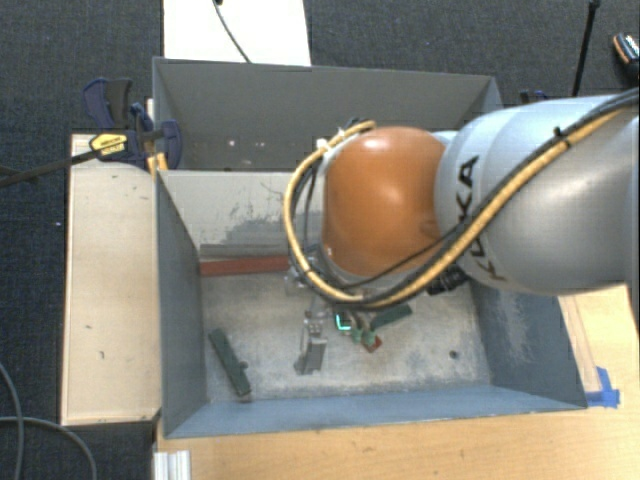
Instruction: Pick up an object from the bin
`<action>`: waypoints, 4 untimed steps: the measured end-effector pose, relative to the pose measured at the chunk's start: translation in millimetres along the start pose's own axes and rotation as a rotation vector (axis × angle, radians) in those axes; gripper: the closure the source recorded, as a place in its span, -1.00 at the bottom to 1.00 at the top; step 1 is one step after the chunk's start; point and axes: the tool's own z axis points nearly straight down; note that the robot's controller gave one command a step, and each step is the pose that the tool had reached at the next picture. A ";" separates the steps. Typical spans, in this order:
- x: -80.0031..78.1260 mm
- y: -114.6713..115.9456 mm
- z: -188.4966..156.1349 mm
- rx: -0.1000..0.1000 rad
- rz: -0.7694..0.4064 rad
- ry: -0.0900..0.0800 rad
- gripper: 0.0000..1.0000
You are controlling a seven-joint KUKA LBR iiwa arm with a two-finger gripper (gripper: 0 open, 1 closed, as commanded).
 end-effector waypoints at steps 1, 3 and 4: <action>-22.8 -87.4 23.5 0.003 0.153 -0.003 -1.00; -90.6 -152.2 139.7 0.001 0.177 -0.009 -1.00; -90.1 -149.2 137.6 -0.002 0.180 -0.009 1.00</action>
Offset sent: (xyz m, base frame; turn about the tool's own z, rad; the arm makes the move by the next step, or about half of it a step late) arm 0.0219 -0.0829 -0.0230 0.1437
